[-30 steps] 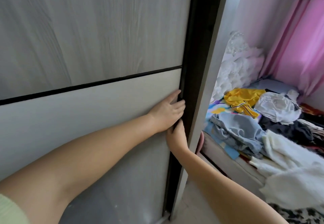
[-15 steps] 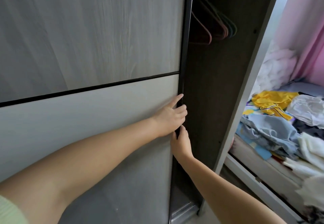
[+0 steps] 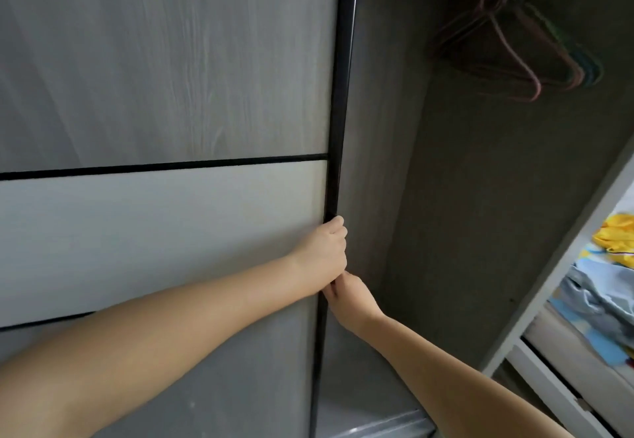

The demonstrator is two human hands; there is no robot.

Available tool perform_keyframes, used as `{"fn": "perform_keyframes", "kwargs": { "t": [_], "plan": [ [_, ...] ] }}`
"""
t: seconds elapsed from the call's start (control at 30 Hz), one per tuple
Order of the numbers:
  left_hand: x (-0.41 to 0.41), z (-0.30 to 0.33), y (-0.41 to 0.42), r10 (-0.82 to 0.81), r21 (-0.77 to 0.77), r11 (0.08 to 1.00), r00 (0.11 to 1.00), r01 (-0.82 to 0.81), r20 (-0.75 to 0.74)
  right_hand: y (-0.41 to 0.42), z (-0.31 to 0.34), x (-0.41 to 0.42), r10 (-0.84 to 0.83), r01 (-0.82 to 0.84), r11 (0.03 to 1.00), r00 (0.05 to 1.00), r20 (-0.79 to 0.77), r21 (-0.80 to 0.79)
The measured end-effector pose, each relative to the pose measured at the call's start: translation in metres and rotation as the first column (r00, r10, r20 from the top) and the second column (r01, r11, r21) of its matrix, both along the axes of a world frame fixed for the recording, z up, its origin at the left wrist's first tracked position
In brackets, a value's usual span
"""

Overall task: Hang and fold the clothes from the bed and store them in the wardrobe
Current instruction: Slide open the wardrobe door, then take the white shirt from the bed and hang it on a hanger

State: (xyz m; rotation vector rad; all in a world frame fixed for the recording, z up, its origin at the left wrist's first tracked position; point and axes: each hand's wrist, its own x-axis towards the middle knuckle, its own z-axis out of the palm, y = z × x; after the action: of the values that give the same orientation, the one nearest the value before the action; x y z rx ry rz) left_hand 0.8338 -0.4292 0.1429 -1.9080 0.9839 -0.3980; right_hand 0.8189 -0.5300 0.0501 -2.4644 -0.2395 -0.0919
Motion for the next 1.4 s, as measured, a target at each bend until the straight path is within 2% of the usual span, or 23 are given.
{"fn": "perform_keyframes", "kwargs": {
  "t": [0.07, 0.17, 0.3, 0.47, 0.57, 0.83, 1.07, 1.17, 1.27, 1.4],
  "plan": [
    [-0.007, 0.0, 0.027, 0.039, -0.017, 0.999, 0.999, -0.039, -0.038, 0.023, 0.003, 0.0, 0.08, -0.079, 0.994, 0.997, 0.003, -0.077],
    [-0.016, -0.002, 0.062, 0.073, -0.057, 0.995, 0.996, -0.077, -0.056, 0.054, 0.008, -0.003, 0.166, -0.167, 0.98, 0.986, -0.016, -0.111],
    [-0.03, -0.006, 0.104, 0.221, -0.074, 0.97, 0.969, -0.23, -0.11, 0.096, 0.011, -0.004, 0.25, -0.257, 0.949, 0.966, -0.06, -0.182],
    [-0.042, -0.011, 0.147, 0.388, -0.051, 0.918, 0.916, -0.394, -0.099, 0.145, 0.004, -0.011, 0.306, -0.281, 0.914, 0.951, 0.041, -0.293],
    [-0.05, -0.012, 0.171, 0.484, -0.031, 0.873, 0.872, -0.487, -0.075, 0.169, -0.001, -0.011, 0.331, -0.286, 0.923, 0.931, 0.153, -0.259],
    [-0.076, -0.011, 0.215, 0.597, 0.013, 0.802, 0.802, -0.597, 0.021, 0.217, 0.003, -0.009, 0.438, -0.421, 0.875, 0.899, 0.02, -0.241],
    [-0.077, -0.012, 0.221, 0.622, 0.012, 0.782, 0.781, -0.624, 0.058, 0.225, 0.004, -0.007, 0.44, -0.426, 0.87, 0.898, 0.005, -0.249],
    [-0.076, -0.012, 0.212, 0.671, -0.013, 0.741, 0.741, -0.671, -0.023, 0.221, 0.003, -0.007, 0.442, -0.436, 0.862, 0.896, -0.036, -0.259],
    [-0.069, -0.009, 0.194, 0.697, -0.133, 0.673, 0.683, -0.728, -0.218, 0.201, 0.005, 0.004, 0.377, -0.377, 0.889, 0.925, -0.053, -0.259],
    [-0.044, -0.012, 0.155, 0.567, -0.297, 0.693, 0.752, -0.656, -0.337, 0.14, 0.012, 0.017, 0.18, -0.191, 0.95, 0.981, -0.068, -0.246]
  ]
}}
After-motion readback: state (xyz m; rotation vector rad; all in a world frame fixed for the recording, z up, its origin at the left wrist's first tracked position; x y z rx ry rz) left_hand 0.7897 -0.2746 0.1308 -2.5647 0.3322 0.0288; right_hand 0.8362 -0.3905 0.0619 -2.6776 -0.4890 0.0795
